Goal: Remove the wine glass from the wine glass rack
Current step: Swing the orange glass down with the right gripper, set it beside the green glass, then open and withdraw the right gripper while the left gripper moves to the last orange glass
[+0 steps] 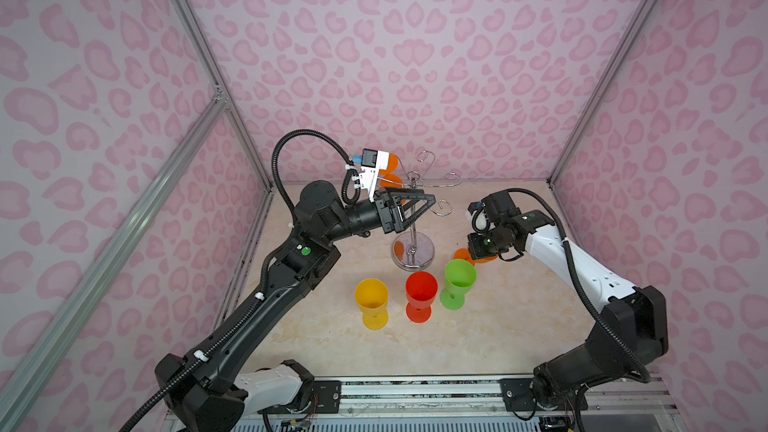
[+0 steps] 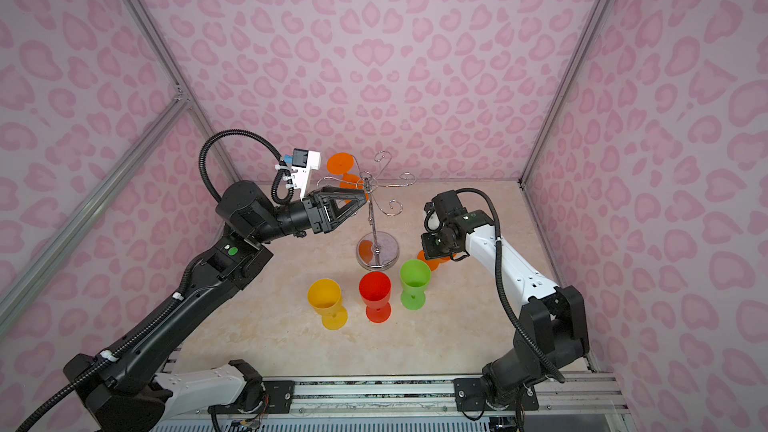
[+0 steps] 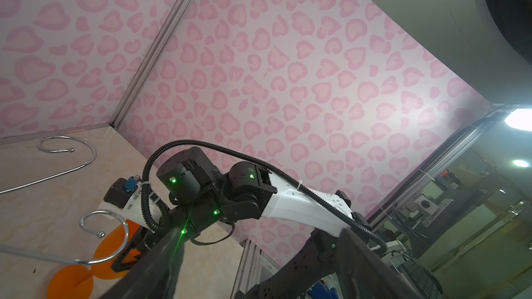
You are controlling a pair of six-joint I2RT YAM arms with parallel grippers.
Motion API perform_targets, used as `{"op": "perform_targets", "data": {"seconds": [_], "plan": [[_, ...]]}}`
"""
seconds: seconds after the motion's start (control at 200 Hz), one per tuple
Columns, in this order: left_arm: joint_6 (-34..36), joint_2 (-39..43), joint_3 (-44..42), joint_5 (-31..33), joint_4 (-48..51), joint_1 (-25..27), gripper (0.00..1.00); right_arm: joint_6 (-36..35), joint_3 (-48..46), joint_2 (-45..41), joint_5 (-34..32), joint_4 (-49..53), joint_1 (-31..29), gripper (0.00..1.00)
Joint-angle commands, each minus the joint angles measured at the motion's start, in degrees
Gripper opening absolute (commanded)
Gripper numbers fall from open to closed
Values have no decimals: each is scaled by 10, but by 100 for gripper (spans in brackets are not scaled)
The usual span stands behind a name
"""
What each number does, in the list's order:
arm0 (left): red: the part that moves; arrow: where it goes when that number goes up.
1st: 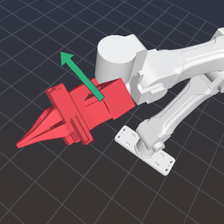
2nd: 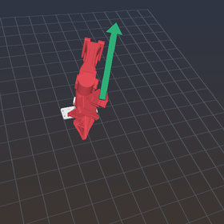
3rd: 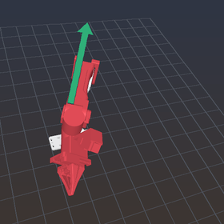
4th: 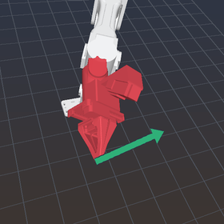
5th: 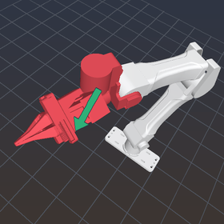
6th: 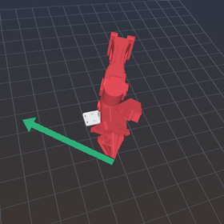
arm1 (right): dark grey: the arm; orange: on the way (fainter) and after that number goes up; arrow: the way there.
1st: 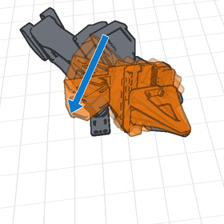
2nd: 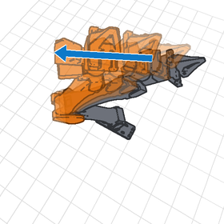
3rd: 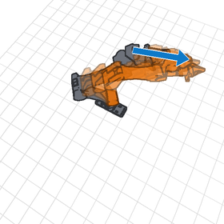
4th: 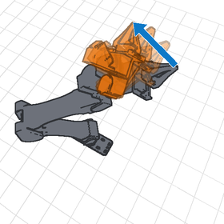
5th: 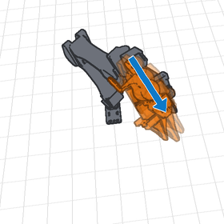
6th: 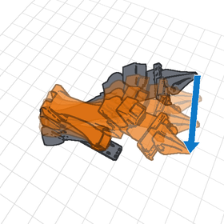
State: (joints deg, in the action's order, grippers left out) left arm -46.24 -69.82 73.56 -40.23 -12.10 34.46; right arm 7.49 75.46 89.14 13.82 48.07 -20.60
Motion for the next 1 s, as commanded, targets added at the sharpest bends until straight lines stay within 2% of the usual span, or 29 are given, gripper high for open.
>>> {"op": "perform_targets", "data": {"seconds": [0.0, 0.06, 0.15, 0.315, 0.85, 0.995], "plan": [[14, 7, -3, 2, -4, -1, 86, -12, 9, 16, -15, 36, -6, 2], [14, 7, -5, 3, -5, -1, 86, -11, 13, 20, -13, 36, -9, 5], [11, 7, -9, 3, -6, -1, 86, -9, 21, 23, -13, 35, -12, 16], [8, 7, -14, 1, -9, -1, 86, -9, 28, 21, -14, 36, -12, 25], [8, 16, -24, 5, -8, -1, 86, 0, 62, -7, -10, 32, -9, 31], [11, 21, -24, 16, -1, -2, 86, 5, 68, -27, 0, 35, -6, 36]]}}
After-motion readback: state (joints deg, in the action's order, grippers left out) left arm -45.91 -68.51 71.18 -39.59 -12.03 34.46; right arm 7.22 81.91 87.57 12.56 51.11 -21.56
